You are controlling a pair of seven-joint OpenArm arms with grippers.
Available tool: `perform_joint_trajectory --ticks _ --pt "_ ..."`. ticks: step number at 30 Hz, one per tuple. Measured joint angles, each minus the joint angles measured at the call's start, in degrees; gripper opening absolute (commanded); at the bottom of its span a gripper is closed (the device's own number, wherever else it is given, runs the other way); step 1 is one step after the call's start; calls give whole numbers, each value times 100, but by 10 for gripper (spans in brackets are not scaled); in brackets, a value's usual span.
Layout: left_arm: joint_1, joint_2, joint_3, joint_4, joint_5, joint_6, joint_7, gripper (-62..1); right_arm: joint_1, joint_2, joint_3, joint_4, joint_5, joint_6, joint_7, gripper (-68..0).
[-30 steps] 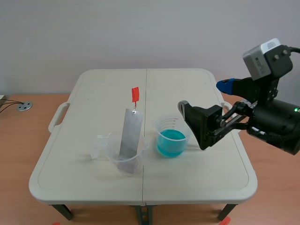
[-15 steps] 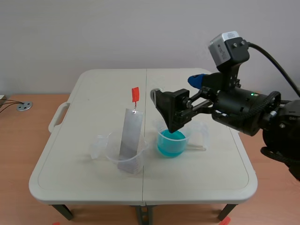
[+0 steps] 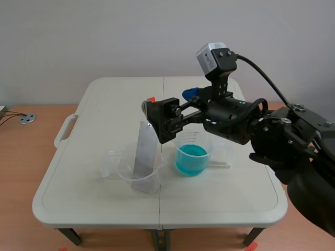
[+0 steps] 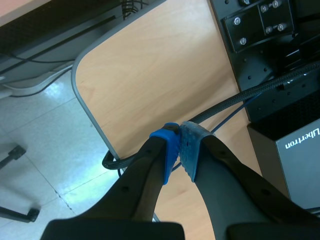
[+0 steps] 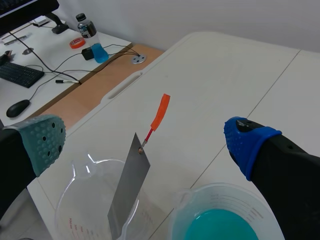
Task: Hold the metal plate by the orange handle, dip it into the blue solution, take it out and point at it, then put the plate back in the beaker on the left.
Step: 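Lift the metal plate out of the left beaker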
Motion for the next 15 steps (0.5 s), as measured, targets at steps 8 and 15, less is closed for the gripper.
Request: perform_joint_trajectory --ticks 8,15 --pt "0 0 0 0 0 0 0 -594 529 -476 -129 -898 42 -4 0 -12" --pt "0 0 0 0 0 0 0 -594 920 -767 -138 -1580 42 7 -2 -12"
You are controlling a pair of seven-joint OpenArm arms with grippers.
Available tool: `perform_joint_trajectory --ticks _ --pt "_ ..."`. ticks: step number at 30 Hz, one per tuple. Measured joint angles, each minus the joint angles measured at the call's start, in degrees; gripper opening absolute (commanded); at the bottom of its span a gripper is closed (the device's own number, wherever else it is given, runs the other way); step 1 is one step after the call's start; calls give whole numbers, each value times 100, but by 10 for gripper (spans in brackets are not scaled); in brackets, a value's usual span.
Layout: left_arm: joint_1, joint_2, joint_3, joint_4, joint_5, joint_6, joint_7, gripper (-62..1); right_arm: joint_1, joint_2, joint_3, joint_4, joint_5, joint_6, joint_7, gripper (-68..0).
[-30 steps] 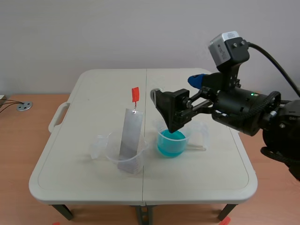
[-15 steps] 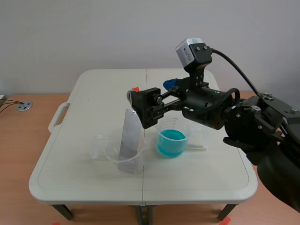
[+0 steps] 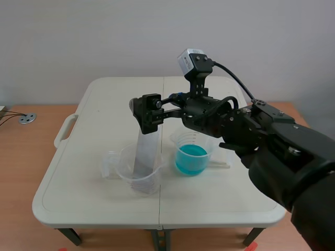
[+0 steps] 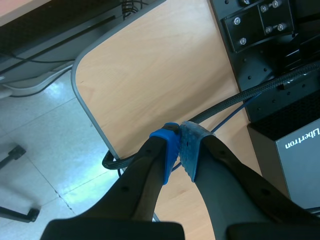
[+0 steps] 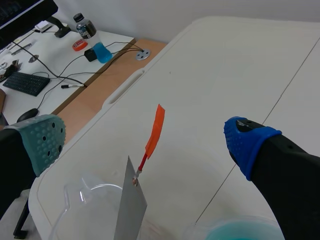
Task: Hold the metal plate by the orange handle, dip it into the blue solution, take it out and point at it, then put the plate back in the beaker on the left.
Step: 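Lift the metal plate out of the left beaker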
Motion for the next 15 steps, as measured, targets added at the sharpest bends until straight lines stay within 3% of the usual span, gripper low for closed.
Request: perform_joint_trajectory --ticks 5,11,15 --pt "0 -2 0 0 0 0 -2 -594 267 -138 -133 -437 0 127 -31 -12" --pt "0 0 0 0 0 0 0 -594 372 -243 -282 -514 4 162 -48 -12" --pt "0 -2 0 0 0 0 0 -594 374 -249 -280 -511 116 162 -352 -12"
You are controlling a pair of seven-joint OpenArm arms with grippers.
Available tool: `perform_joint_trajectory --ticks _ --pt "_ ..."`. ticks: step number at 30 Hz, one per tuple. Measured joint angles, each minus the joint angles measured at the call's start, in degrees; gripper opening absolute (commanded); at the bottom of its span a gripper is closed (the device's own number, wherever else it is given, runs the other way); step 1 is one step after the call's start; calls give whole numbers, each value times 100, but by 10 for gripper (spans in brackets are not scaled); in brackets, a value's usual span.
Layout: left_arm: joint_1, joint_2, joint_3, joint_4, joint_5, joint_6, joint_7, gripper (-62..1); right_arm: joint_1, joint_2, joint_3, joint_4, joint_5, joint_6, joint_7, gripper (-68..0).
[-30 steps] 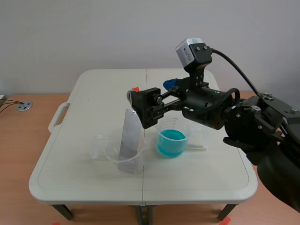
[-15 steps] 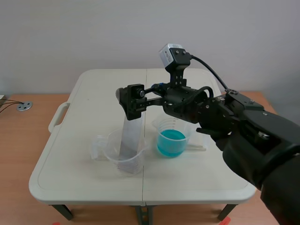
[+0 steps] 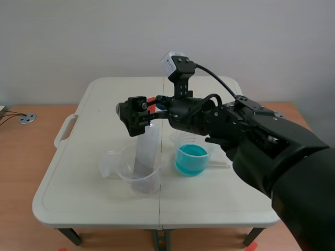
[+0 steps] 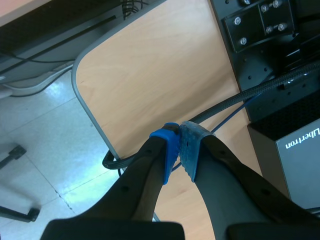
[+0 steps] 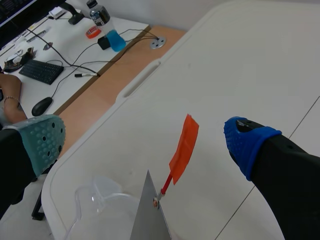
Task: Hold the metal plate by the orange handle, dip it into the blue solution, take it out and point at it, then put the plate back in the beaker on the left.
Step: 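Lift the metal plate out of the left beaker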
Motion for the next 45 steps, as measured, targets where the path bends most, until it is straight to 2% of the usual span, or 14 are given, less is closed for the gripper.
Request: perform_joint_trajectory --ticks 4,7,11,17,23,29,34,39,41,45 --pt "0 2 0 0 0 0 0 -594 -2 0 -2 0 168 0 -168 -27" --pt "-4 2 0 0 0 0 0 -594 -2 0 -2 0 227 0 -168 -95" --pt "-42 2 0 0 0 0 2 -594 -2 0 -2 0 225 0 -177 -149" --pt "-81 0 0 0 0 0 2 -594 -2 0 -2 0 225 0 -181 -280" --pt "-81 2 0 0 0 0 2 -594 -2 -2 0 0 225 136 -181 -380" --pt "-81 2 0 0 0 0 0 -594 -2 0 0 0 225 144 -179 -460" --pt "-81 2 0 0 0 0 0 -594 -2 -2 0 0 225 492 -160 -563" --pt "-81 2 0 0 0 0 0 -594 -2 0 0 0 223 603 -138 -656" --pt "-81 2 0 0 0 0 2 -594 -2 0 0 0 216 695 -138 -664" --pt "-81 2 0 0 0 0 2 -594 -2 0 0 0 205 1069 -138 -664"
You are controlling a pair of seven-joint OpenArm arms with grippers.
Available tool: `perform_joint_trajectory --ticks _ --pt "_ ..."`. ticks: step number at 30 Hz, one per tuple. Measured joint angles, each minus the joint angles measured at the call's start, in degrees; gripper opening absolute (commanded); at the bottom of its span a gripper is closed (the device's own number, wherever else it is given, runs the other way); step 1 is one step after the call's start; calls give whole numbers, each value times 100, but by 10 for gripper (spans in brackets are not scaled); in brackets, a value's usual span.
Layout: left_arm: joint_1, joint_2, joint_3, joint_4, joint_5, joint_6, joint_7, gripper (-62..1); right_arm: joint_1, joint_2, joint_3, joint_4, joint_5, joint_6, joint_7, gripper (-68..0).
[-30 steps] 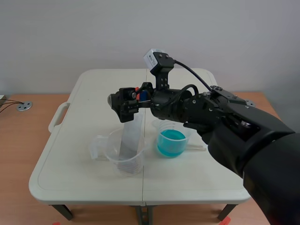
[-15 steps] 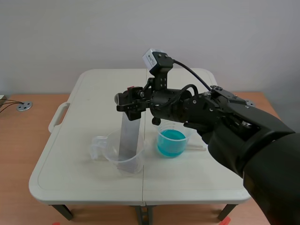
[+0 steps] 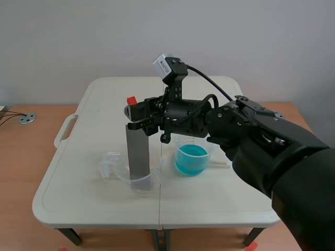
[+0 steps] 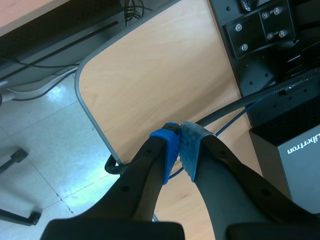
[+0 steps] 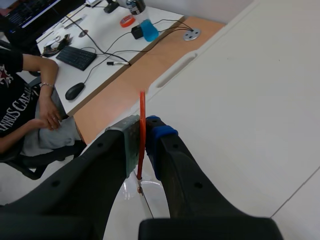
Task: Hold the metal plate by the orange handle, dip it into the blue solution, take it out and point at it, then put the plate back in the beaker on the left.
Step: 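Lift the metal plate out of the left beaker, then move the plate over the blue solution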
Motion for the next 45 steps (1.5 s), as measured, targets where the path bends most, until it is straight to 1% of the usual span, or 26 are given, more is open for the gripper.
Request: perform_joint_trajectory --ticks 2,3,4,11,15,20,25,29,33,38,45 --pt "0 0 0 0 0 0 -2 -594 0 0 0 0 -2 212 0 -664" --pt "0 0 0 0 0 0 -2 -594 0 0 0 0 -2 286 0 -664" --pt "0 0 0 0 0 0 -2 -594 0 0 0 0 -2 306 9 -664" --pt "0 0 0 0 0 0 -2 -594 -2 0 0 11 -26 302 70 -664" --pt "0 0 0 0 0 0 -2 -594 -50 0 0 210 -74 282 66 -664" --pt "0 0 0 0 0 0 -2 -594 -164 2 0 826 -476 282 66 -664" --pt "0 0 0 0 0 0 -2 -594 -448 0 0 1589 -986 284 66 -664" --pt "0 -2 0 0 0 0 -2 -594 -671 33 0 2065 -1290 286 61 -664" --pt "0 -2 -46 0 0 -2 -2 -594 -850 127 0 2531 -1403 291 63 -664" --pt "0 -2 -461 0 0 -2 -2 -594 -977 225 4 3067 -1561 286 63 -664" --pt "-20 -2 -1506 0 0 -7 0 -594 -1132 393 24 3672 -1596 306 61 -664"
